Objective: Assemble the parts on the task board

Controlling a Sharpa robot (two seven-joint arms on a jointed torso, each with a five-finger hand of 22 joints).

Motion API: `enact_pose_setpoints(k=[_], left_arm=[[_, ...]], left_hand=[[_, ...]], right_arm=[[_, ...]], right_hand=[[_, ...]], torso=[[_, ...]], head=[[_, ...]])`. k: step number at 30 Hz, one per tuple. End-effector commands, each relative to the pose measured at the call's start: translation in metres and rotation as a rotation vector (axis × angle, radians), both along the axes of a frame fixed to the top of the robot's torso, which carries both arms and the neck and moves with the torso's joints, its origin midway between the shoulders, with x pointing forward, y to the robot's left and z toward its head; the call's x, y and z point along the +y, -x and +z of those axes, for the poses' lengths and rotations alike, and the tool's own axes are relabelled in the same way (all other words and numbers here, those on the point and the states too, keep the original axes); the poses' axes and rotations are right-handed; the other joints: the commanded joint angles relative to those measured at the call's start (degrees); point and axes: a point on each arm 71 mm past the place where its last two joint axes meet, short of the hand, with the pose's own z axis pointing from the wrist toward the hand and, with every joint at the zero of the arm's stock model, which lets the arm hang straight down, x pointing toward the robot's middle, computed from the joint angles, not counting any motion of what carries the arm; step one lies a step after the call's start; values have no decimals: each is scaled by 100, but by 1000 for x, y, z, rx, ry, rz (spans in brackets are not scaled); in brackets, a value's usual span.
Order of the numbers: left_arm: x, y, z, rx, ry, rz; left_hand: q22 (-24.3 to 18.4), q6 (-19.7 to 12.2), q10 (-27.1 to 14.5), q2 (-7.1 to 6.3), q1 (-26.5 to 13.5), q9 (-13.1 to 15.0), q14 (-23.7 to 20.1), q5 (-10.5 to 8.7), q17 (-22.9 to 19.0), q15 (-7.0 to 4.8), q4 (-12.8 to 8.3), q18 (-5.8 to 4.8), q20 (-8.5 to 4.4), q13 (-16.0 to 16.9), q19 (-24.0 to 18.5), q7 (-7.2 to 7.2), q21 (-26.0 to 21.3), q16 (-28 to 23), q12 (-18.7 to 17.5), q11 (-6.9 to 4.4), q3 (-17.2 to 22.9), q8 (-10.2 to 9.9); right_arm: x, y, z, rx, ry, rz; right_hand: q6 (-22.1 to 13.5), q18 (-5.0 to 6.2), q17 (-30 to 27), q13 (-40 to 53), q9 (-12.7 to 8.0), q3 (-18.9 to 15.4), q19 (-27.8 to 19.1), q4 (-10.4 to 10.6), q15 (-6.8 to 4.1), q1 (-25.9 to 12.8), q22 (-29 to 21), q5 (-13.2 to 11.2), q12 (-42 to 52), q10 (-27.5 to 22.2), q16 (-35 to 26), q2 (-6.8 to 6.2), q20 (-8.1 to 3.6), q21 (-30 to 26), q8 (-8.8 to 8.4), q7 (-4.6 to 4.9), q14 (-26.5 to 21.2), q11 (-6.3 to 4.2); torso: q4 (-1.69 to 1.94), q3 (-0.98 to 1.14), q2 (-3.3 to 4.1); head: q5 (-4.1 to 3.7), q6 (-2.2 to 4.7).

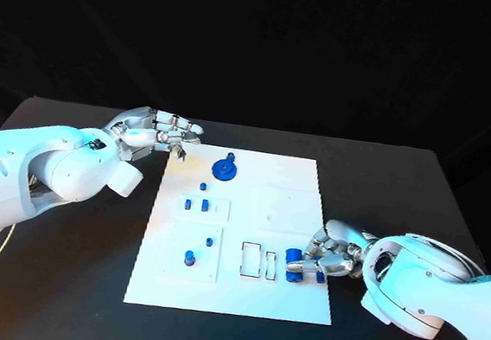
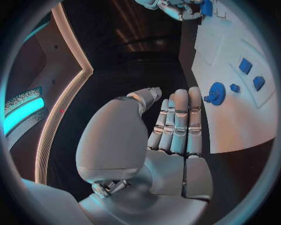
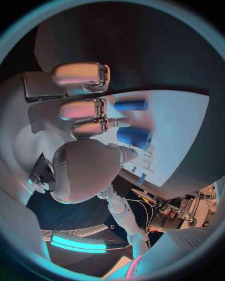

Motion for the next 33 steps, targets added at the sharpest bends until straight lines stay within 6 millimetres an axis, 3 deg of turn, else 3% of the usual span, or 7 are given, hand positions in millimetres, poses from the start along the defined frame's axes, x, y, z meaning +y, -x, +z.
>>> enact_pose_setpoints(k=[1,8,13,19,23,33], left_arm=[[-2,1,1,0,14,-12],[-1,1,1,3,12,-11],[-1,1,1,3,12,-11],[-1,1,1,5,11,-12],[-1,1,1,6,11,-12],[-1,1,0,9,9,-13]], left_hand=[[-5,-29,-41,30,-42,-1,-33,8,-7,-13,35,86,37,-5,21,-5,-37,0,19,-16,0,30],[-7,-31,-43,31,-49,-1,-33,8,-8,-11,42,86,37,-6,22,-4,-40,1,22,-15,-2,31],[-11,-33,-47,32,-57,-1,-33,8,-8,-11,51,85,38,-7,24,-3,-45,2,26,-14,-4,33],[-11,-33,-47,32,-57,-1,-33,8,-8,-11,51,85,38,-7,24,-3,-45,2,26,-14,-4,33],[-11,-33,-47,32,-57,-1,-33,8,-8,-11,51,85,38,-7,24,-3,-45,2,26,-14,-4,33],[-16,-36,-52,33,-62,-1,-33,9,-10,-10,60,85,39,-8,26,-4,-51,4,31,-15,-5,36]], right_arm=[[2,-1,-4,3,16,10],[5,-3,-13,8,41,30],[6,-3,-17,7,54,37],[6,-4,-17,-16,45,19],[6,-3,-15,-23,13,-15],[9,1,-4,35,-99,-96]], right_hand=[[-6,-94,848,890,28,39,443,3,-34,-97,1352,29,5,226,36,-6,-35,26,44,-33,470,-47],[-4,-97,865,896,77,75,447,3,-39,-204,1356,35,-1,226,41,-58,-38,47,71,-41,473,-53],[2,-99,876,907,140,175,448,-17,-49,-24,1359,26,-8,229,44,-25,-47,63,100,-54,475,-66],[7,-109,919,960,246,312,458,-79,-72,642,1371,6,14,259,57,273,-68,118,116,-80,483,-91],[31,-115,938,1004,260,376,466,-77,-80,818,1380,11,58,290,63,376,-76,153,103,-91,487,-102],[78,-113,934,955,266,378,462,-38,-91,855,1376,0,-18,264,61,425,-86,142,87,-100,486,-113]], torso=[[5,-2,-1],[0,-5,-4],[2,-3,-5],[-5,-1,-7],[-6,1,-5],[0,-7,-8]], head=[[-2,0],[11,-11],[14,-3],[26,11],[32,22],[28,44]])
